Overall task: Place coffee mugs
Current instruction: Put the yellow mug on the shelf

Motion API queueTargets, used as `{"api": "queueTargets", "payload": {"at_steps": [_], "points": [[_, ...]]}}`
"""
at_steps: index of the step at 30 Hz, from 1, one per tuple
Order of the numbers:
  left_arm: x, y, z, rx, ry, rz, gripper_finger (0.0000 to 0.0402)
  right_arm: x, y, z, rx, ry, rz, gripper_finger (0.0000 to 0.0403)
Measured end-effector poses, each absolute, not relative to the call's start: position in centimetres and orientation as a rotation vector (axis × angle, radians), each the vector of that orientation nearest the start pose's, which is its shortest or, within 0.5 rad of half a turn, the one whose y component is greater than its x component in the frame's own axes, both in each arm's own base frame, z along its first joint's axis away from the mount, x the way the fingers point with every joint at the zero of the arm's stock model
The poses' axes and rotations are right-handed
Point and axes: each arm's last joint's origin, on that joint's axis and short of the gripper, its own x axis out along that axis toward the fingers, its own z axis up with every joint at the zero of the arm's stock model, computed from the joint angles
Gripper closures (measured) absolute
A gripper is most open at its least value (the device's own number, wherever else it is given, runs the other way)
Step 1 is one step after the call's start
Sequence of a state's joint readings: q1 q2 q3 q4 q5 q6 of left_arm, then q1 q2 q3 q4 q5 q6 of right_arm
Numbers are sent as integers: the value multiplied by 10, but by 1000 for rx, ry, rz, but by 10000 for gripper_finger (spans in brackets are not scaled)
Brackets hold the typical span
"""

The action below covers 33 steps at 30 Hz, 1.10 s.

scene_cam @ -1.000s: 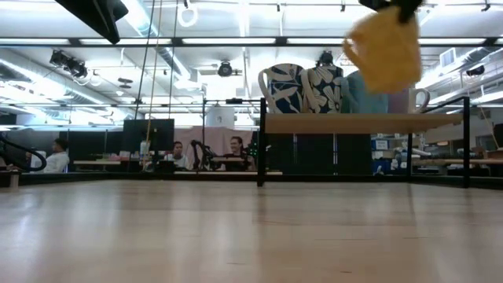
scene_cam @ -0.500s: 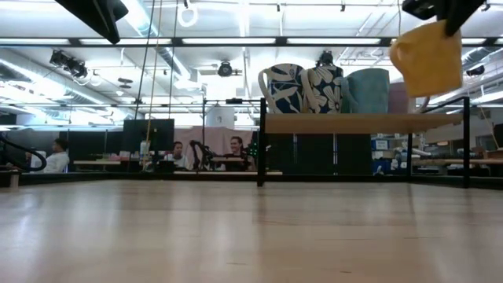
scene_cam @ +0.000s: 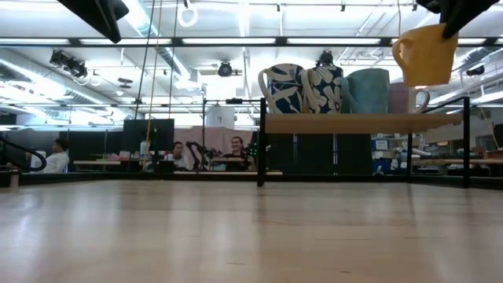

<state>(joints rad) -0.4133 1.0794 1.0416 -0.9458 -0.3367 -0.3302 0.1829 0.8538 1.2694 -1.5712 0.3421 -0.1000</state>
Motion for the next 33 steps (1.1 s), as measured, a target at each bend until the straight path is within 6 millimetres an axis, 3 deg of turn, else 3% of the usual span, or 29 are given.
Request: {"api": "queueTargets", "payload": {"at_steps": [27,33], "points": [[183,-70,308,51,903,79,273,73,-13,371,-509,1167,-133,363],[183,-70,308,51,903,79,274,81,-17,349,-521,1215,-130,363]]}}
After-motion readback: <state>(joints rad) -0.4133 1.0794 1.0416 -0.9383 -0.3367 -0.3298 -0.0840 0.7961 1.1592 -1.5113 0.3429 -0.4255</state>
